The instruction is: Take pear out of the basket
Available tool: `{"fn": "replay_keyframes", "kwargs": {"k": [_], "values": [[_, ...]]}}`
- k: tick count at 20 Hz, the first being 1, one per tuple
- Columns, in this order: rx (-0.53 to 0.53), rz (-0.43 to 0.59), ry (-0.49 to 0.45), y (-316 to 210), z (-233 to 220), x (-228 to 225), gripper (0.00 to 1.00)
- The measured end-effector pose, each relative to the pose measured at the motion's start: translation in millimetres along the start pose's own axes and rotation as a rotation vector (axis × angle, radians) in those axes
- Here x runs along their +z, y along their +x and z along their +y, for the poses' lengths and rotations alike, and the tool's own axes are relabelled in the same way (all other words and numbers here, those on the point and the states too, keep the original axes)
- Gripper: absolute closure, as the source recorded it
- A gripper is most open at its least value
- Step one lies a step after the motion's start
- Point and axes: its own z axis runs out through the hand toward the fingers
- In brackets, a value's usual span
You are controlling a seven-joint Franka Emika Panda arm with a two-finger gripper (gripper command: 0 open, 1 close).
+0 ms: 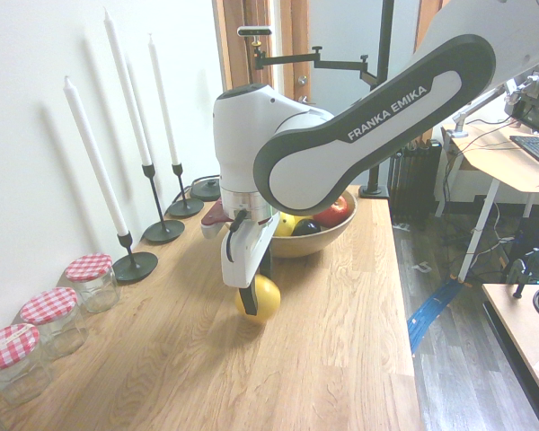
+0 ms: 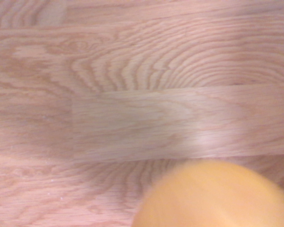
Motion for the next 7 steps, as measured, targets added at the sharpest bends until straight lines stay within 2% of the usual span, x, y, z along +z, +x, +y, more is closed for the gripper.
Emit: {"fn": "replay_keyframes", "kwargs": {"k": [7], "values": [[0.008, 0.000, 0.001, -2.2, -1.9, -0.7, 0.00]]}}
